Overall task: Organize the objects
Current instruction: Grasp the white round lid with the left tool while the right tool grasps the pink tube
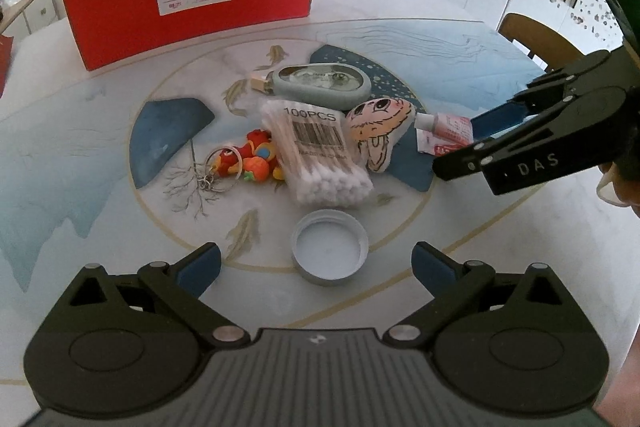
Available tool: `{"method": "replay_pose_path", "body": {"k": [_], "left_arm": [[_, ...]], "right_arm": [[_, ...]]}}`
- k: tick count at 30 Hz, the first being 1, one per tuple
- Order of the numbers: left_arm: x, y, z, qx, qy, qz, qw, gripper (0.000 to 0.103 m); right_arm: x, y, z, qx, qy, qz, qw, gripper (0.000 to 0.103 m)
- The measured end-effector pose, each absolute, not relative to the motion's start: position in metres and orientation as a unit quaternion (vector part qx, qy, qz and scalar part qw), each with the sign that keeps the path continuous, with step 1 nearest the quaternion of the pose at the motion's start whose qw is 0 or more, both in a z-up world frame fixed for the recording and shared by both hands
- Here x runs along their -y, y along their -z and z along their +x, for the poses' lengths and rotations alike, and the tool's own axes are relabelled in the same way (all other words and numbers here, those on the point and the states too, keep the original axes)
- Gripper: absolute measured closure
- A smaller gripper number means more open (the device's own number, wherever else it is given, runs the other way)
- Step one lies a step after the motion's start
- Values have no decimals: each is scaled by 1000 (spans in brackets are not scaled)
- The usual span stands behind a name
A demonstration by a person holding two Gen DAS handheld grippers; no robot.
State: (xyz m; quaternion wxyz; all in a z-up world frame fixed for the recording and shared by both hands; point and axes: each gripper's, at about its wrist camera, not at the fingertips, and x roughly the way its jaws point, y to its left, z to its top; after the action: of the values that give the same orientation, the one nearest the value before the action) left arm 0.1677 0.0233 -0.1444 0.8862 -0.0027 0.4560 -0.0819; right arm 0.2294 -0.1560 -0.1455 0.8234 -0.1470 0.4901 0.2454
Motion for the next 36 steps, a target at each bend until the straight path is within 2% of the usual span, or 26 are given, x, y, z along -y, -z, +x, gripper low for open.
{"method": "replay_pose_path", "body": {"k": [3,6,9,11,17,36], "left_arm": [[-23,144,167,-456,84,-1,886,4],[-22,143,165,-453,82,3,888,11],[-21,140,165,-450,81,9,889,27],[-20,139,166,-449,85,13,889,42],[-14,137,166,-449,92,31,888,64],[-31,122,163,-465,99,-24,879,65]], "right_arm": [[154,145,227,-487,-250,-151,823,59],[153,144,226,-486,-251,-151,823,65],[154,144,225,-486,-247,-148,825,67],[154,144,226,-486,-244,-146,826,70],[157,143,225,-487,-238,-142,828,72],[177,115,212,-493,-227,-68,837,74]]}}
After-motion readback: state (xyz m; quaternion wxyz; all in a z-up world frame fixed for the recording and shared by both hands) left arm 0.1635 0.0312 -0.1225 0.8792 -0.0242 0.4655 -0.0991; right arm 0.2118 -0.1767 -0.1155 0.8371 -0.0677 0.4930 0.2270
